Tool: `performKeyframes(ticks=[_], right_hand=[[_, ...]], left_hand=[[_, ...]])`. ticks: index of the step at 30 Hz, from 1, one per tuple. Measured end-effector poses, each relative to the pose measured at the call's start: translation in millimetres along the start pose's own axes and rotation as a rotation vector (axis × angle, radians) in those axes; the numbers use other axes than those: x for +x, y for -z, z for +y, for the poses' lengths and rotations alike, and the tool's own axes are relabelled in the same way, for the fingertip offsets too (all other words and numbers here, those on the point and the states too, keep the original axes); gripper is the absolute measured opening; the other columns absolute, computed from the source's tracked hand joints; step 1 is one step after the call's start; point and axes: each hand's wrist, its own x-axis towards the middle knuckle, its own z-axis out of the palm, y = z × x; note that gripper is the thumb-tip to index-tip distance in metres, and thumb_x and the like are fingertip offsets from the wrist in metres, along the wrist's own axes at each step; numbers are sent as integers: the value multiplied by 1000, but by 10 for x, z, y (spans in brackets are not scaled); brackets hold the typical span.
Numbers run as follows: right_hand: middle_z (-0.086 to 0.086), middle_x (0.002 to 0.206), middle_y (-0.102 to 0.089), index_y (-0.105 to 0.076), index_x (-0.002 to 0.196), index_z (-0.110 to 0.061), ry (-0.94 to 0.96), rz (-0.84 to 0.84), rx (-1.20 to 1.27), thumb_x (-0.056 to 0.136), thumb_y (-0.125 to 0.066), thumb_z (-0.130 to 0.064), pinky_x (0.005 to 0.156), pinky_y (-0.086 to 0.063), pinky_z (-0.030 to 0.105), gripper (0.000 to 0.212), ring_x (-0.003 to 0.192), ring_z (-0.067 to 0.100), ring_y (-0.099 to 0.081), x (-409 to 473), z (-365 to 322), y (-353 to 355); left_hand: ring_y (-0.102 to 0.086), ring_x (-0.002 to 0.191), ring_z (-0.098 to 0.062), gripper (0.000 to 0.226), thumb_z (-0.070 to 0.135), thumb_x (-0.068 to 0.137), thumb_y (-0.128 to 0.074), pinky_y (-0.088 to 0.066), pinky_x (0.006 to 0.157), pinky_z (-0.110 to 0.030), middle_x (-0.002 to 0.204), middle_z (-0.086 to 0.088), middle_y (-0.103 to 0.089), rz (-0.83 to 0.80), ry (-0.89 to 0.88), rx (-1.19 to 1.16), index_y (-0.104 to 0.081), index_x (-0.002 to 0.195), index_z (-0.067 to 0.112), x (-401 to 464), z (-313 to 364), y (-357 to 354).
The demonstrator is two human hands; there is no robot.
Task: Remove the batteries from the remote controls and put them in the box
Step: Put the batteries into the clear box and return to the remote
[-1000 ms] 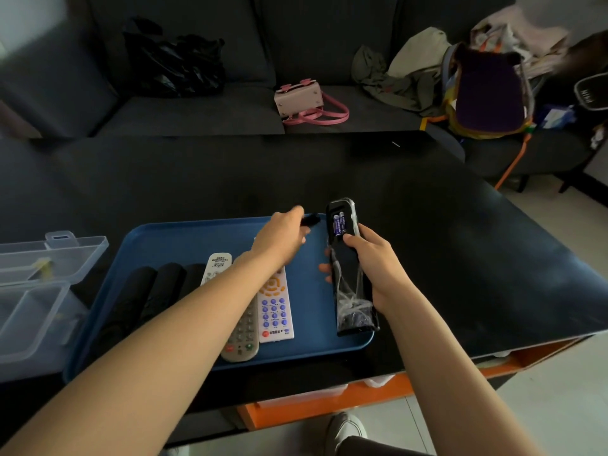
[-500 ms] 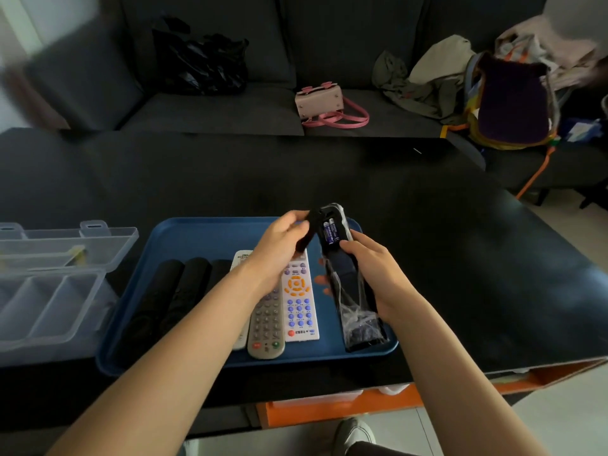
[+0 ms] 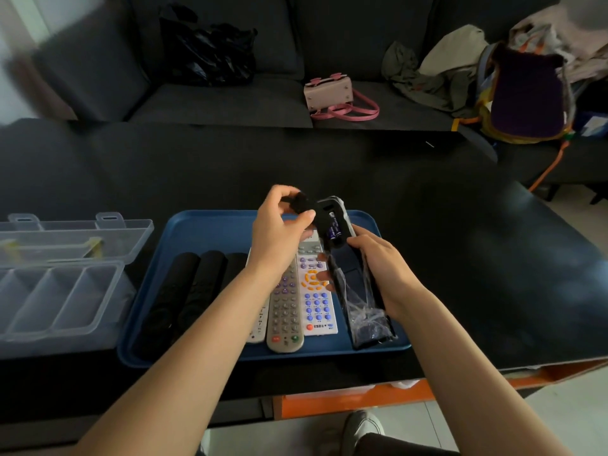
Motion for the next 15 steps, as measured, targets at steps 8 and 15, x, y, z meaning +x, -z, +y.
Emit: performKeyframes(ticks=[8,15], right_hand=[[12,93,-69,-61,111,-16,40,29,14,99,-38,-15,84,-53,46,26,79,23,-66,30,13,-11],[17,99,-71,-60,114,-14,75,71,37,100,-36,-14,74,-57,42,28,83,30,-68,48,-5,39]], left_hand=[[-70,70,-8,23,4,87,-59,-55,63,-16,99,-8,-66,-21,-22,42,-60,105,18,-36,14,-33],[-64,90,-10,52,16,91,-56,-53,80,-22,113,-3,-62,-209,-145,525,-39,140,21,-52,5,73]])
